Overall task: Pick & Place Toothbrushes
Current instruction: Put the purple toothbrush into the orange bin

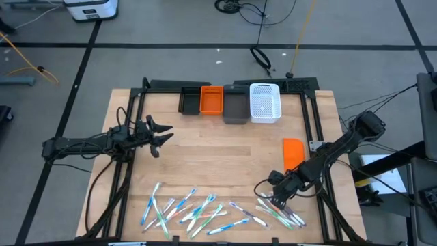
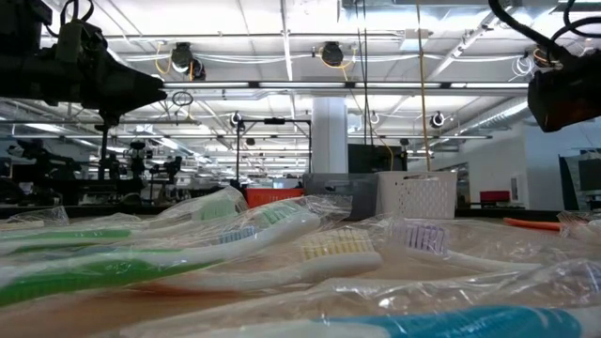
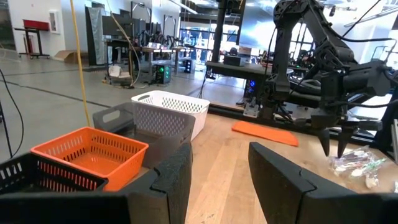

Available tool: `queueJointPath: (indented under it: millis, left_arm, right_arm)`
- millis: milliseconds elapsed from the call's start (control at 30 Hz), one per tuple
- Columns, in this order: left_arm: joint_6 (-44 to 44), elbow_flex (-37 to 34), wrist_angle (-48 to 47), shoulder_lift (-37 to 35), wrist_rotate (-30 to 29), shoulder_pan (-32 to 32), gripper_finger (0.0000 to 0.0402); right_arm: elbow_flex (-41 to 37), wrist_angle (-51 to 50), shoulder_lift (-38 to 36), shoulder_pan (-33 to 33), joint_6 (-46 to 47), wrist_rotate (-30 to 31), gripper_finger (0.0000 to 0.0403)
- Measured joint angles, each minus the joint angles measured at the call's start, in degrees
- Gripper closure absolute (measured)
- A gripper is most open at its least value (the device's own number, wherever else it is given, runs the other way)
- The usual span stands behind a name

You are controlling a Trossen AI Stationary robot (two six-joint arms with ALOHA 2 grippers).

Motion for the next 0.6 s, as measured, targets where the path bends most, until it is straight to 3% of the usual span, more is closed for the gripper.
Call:
queueJointPath:
  millis: [233,467,600]
  left_arm:
    - [0.00,0.00,-0.02,-0.01,0.00,-0.01,0.0243]
    - [-0.10,0.00,0.00,0.00,0.00,0.00,0.0243]
    - [-0.18,0.00,0.00,0.00,0.00,0.00,0.0243]
  right_arm:
    - [0.31,0.22,4.20,-0.04,-0.77,-1.75,0.0297]
    - [0.06,-0.33,2.89,-0.04,-3.00,-1.41,0.0381]
    - [-0.07,-0.55,1.06,-0.41,-3.61,-1.34,0.0386]
